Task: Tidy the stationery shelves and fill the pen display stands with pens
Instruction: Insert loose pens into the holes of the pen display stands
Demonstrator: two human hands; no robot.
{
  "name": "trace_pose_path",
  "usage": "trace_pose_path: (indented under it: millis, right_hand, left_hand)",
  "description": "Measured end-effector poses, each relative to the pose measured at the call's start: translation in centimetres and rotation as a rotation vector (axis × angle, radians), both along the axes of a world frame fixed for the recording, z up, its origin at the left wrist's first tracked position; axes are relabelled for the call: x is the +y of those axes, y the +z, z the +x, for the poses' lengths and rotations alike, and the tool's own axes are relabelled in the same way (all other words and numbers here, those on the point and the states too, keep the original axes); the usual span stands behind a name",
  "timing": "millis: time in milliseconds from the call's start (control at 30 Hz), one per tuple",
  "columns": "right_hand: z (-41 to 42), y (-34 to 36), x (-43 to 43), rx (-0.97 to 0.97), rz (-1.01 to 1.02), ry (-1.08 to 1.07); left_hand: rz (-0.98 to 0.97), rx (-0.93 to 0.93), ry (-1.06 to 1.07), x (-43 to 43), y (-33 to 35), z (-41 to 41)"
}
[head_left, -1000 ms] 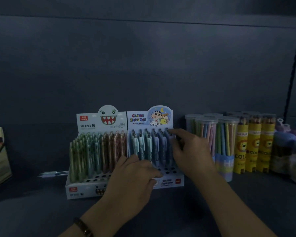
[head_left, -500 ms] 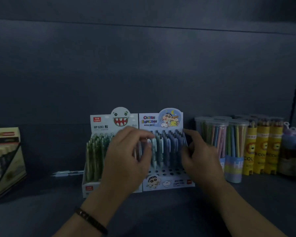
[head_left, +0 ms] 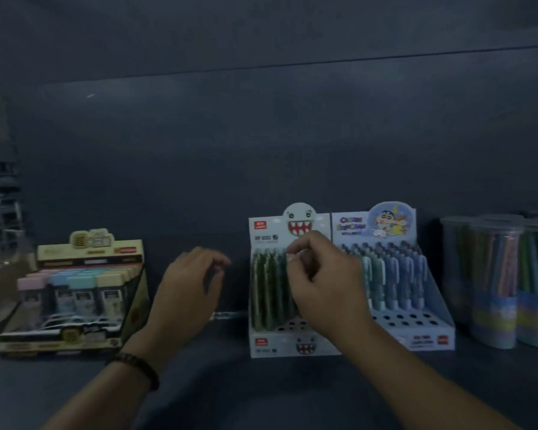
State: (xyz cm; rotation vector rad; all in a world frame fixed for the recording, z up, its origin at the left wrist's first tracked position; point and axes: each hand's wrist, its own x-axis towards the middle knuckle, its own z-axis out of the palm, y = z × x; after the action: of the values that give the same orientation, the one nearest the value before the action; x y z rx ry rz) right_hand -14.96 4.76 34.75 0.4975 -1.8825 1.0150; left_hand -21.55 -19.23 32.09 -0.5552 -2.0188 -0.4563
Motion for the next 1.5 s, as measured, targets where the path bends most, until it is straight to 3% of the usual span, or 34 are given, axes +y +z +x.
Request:
trace_pose_path:
  millis: [167, 333, 567, 800, 933, 1200, 1500]
  right_hand:
    - [-1.1, -2.3, -1.6, 0.063, 0.000, -0.038]
    - [-1.3, -3.6, -1.3, -0.009, -0.006, -0.010]
    - [-1.1, -3.9, -1.2, -0.110, -0.018, 0.050]
    - [-1.0, -3.8, -1.2, -0.150, -0.007, 0.057]
    - [-1.0, -3.7, -1.1, -0.147, -0.018, 0.062]
    - [-0.7, -3.6, -1.1, -0.160, 0.013, 0.079]
    - [-0.6, -3.5, -1.1, -0.174, 0.015, 0.090]
  left_hand:
    - [-0.058, -0.437, 0.148, -2.9, -3.9, -1.4]
    - [-0.177, -0.592, 0.213, -2.0, -4.3, -1.5]
    - [-0.249, -0.618, 0.256, -1.1, -4.6, -1.4]
    - [-0.455, -0.446, 0.261, -0.4, -4.4, -1.1]
    - [-0.497, -0.504, 0.334, 0.1, -4.2, -0.9]
    - [-0.305, -0.685, 0.369, -2.0, -4.6, -0.8]
    - [-0.158, -0.729, 0.302, -3.5, -3.9, -1.1]
